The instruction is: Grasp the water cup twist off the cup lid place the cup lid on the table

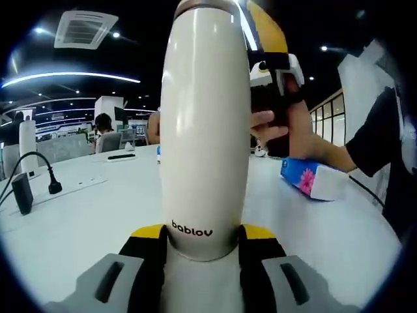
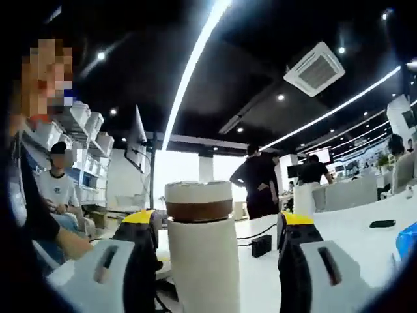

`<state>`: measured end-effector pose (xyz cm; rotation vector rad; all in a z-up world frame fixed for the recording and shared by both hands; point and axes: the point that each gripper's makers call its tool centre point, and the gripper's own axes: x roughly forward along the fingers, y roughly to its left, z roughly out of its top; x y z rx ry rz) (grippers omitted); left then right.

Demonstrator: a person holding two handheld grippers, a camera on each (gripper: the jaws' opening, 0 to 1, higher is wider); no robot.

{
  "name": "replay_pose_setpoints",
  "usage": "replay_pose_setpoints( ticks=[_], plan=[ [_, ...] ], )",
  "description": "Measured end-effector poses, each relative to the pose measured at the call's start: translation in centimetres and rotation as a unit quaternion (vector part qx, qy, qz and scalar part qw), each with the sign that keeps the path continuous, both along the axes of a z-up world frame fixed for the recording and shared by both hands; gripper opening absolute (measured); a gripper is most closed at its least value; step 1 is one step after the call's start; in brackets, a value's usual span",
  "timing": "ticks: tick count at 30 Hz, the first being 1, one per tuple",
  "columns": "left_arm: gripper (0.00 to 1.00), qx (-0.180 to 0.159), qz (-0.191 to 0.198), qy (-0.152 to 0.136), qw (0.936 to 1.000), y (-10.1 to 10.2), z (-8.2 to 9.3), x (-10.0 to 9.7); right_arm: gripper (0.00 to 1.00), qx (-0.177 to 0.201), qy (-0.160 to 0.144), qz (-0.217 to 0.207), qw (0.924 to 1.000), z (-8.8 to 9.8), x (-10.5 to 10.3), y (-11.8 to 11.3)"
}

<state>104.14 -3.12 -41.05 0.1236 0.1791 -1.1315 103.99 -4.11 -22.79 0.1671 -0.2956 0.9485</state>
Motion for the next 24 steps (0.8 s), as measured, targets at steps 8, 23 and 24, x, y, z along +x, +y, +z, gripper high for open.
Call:
replay_pose_setpoints(
  ticks=[8, 23, 24],
  plan=[
    [0.45, 0.001, 0.006, 0.0, 1.0, -0.3, 0.0, -0.6, 0.69, -0.052, -0.052, -0.099, 0.9924, 0.1, -1.9, -0.1],
    [0.45, 0.001, 0.009, 0.0, 1.0, -0.4, 0.0, -1.2, 0.6, -0.008, -0.019, -0.219, 0.9756, 1.2, -2.7, -0.5],
    [0.45, 0.001, 0.009, 0.0, 1.0, -0.4, 0.0, -1.2, 0.59, -0.008, -0.019, -0.222, 0.9749, 1.2, -2.7, -0.5]
  ],
)
